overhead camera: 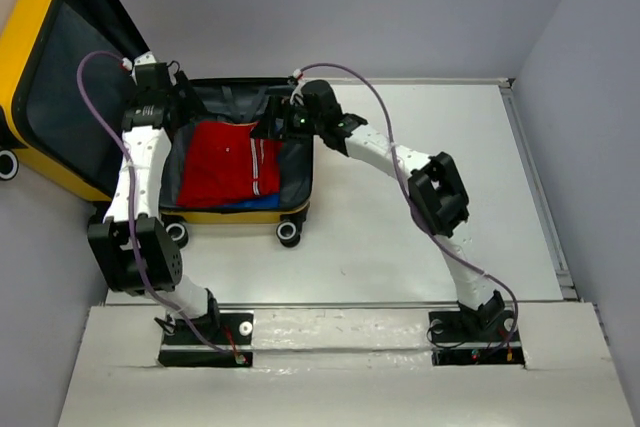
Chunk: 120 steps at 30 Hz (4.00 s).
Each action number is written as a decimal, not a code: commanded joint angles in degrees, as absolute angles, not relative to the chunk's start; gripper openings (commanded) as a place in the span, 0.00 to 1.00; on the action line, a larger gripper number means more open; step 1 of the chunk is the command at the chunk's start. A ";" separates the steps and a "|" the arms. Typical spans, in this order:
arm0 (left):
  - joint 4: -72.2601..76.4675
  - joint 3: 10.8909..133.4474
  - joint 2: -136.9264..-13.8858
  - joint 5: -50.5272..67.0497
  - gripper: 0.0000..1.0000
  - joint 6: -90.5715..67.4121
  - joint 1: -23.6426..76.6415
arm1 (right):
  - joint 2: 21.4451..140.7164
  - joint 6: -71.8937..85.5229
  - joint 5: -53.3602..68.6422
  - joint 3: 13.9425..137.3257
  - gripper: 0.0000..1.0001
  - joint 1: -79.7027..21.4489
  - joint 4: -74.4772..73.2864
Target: Pack the luggage
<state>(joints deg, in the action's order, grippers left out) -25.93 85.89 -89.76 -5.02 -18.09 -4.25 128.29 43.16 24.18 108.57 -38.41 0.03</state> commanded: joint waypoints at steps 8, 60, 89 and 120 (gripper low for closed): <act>-22.15 78.42 -59.77 -18.53 0.99 -18.90 3.34 | 128.94 25.58 18.37 129.29 0.97 -38.94 -24.17; -7.13 54.15 -50.72 -57.64 0.06 -12.57 5.94 | 116.54 21.80 14.94 86.92 0.07 -36.91 -14.68; -8.70 74.26 -51.06 -16.32 0.99 -10.46 68.12 | 95.37 20.74 13.53 62.94 0.07 -23.21 -8.96; -5.81 142.00 -128.11 8.76 0.99 -20.22 -1.49 | 72.59 15.03 12.66 66.79 0.07 -52.53 -23.90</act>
<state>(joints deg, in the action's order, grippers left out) -17.98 140.57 -126.74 -0.32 -18.06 2.26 68.07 17.26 12.86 65.65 -44.80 -21.32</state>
